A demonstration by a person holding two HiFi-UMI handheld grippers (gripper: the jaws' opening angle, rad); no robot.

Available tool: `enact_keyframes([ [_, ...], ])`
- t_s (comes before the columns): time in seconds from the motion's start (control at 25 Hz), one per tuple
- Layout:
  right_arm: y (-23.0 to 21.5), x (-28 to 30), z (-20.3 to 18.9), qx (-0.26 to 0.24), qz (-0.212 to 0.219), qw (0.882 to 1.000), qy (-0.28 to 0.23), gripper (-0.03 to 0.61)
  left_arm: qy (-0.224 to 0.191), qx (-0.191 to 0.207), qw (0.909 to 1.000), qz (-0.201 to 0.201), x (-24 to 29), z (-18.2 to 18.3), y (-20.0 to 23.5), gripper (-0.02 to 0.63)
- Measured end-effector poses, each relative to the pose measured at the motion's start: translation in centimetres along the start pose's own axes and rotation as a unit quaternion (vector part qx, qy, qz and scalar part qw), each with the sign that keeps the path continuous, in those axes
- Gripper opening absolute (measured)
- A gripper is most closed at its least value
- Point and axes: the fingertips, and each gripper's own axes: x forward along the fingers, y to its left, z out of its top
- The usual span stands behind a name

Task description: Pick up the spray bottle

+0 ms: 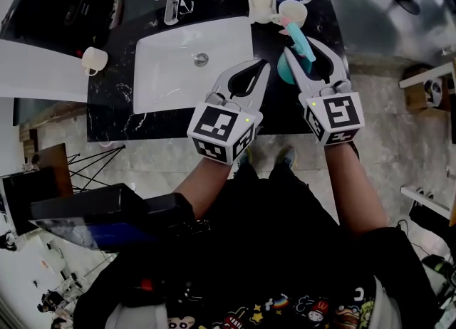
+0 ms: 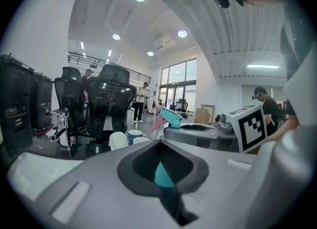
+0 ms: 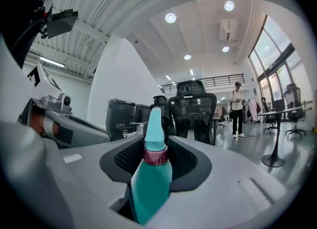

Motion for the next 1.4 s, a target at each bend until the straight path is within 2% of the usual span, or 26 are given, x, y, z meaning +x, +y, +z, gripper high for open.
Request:
enact_keyframes([
  [0.44,2.4,-3.5,7.8,-0.017,-0.037,0.997,-0.064,0.173,-0.029,0.018,0.9989,-0.033,-1.6,2.6,-0.3,0.000],
  [0.6,3.3,-4.5,9.5,-0.013,-0.058,0.996,-0.072,0.173,-0.043,0.025,0.9978,-0.044,-2.7,4.2,-0.3,0.000],
  [0.92,4.8,-5.7,9.8,-0.006,-0.092,0.994,-0.063,0.173,-0.069,0.044,0.9951,-0.057,-4.3,7.0,0.6,0.000],
  [1.4,7.5,-5.8,9.6,-0.020,-0.134,0.989,-0.056,0.173,-0.080,0.060,0.9925,-0.070,-7.2,7.1,2.2,0.000],
])
